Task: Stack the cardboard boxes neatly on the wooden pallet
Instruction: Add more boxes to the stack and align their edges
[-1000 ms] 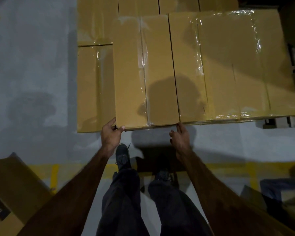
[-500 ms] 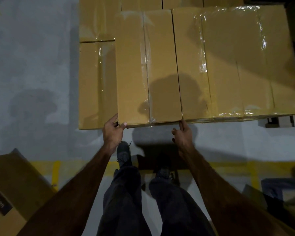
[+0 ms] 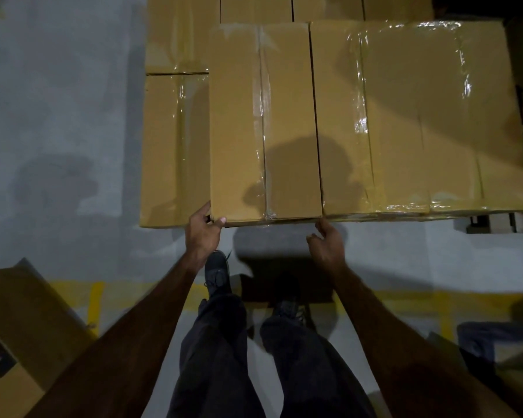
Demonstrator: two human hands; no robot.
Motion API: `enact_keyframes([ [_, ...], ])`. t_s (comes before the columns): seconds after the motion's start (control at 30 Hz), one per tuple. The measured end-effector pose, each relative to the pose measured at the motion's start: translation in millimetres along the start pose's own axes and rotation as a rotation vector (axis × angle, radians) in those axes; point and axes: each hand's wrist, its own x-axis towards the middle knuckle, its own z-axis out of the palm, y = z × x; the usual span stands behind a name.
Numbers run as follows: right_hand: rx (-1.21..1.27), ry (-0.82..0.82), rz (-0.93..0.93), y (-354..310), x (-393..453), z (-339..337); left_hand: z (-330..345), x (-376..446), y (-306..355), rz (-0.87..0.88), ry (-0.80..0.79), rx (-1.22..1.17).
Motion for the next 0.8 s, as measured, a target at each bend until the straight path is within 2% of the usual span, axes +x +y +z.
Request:
enact_keyframes([
  [0.1,-0.208,0.035,-0.057,10.2,-1.5,-14.5,0.0,0.3,4.2,-0.008,0.0,0.036],
  [0.4,-0.484,0.181,-0.355,-12.7,13.1,-49.8,-0.2,0.6,9.1,0.017,-0.006,0.071],
  [0.6,-0.716,0.117,-0.62,-43.7,47.5,-52.0,-1.8,15.6,28.5,0.039,-0.028,0.034],
  [0.7,-0.81,-0.001,-0.611,-66.4,72.8,-44.5,-0.2,46.2,54.4,0.026,-0.018,0.044],
  [0.8,-0.827,-0.05,-0.574,-92.7,99.1,-38.7,3.6,84.5,80.1,0.03,-0.004,0.072],
])
